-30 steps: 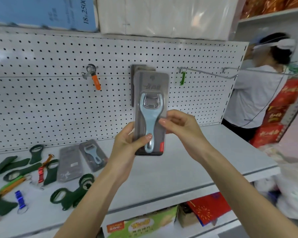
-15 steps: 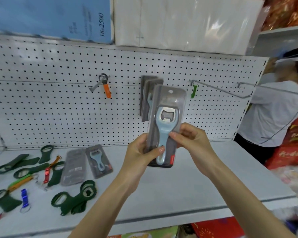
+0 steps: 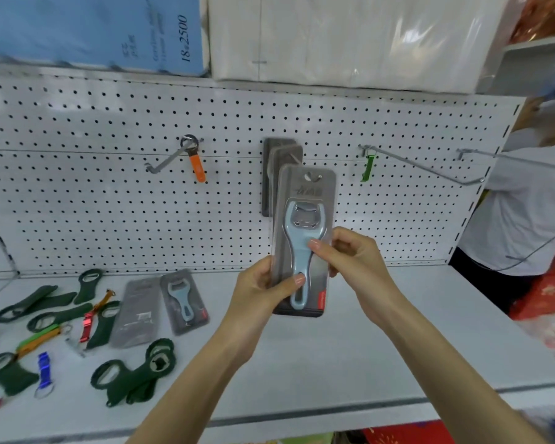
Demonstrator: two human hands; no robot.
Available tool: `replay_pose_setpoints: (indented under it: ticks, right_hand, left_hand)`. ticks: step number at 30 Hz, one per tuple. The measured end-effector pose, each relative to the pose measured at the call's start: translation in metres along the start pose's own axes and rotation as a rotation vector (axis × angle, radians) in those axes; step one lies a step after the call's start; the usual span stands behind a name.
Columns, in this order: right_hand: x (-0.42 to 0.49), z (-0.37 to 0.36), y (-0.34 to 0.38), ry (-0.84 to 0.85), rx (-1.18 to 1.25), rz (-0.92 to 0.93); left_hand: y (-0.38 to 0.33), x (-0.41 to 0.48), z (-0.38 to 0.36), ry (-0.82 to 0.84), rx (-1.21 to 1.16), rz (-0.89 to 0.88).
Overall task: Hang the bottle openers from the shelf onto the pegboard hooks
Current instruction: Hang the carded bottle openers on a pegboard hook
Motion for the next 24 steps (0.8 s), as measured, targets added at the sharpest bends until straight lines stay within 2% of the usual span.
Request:
replay_pose_setpoints:
  ticks: [11,24]
  right_hand:
    - [0.066,-0.005,-0.032,-0.051,-0.019,-0.203]
    - [0.086,-0.003,-0.039,-0.06,-0.102,-0.265]
  left_hand:
    - [0.018,0.059,0.032,-0.102,0.211,0.12]
    - [0.023,0.084,0.034,-0.128,0.366,0.144]
Point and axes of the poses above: each hand's wrist, its own x-axis towards the middle knuckle, its own z-axis out of the back of the hand, y = z × x, the point moved 9 cm from there along x, towards the middle knuckle, and after that the axes turned 3 degrees about x, right-handed, at the moved point
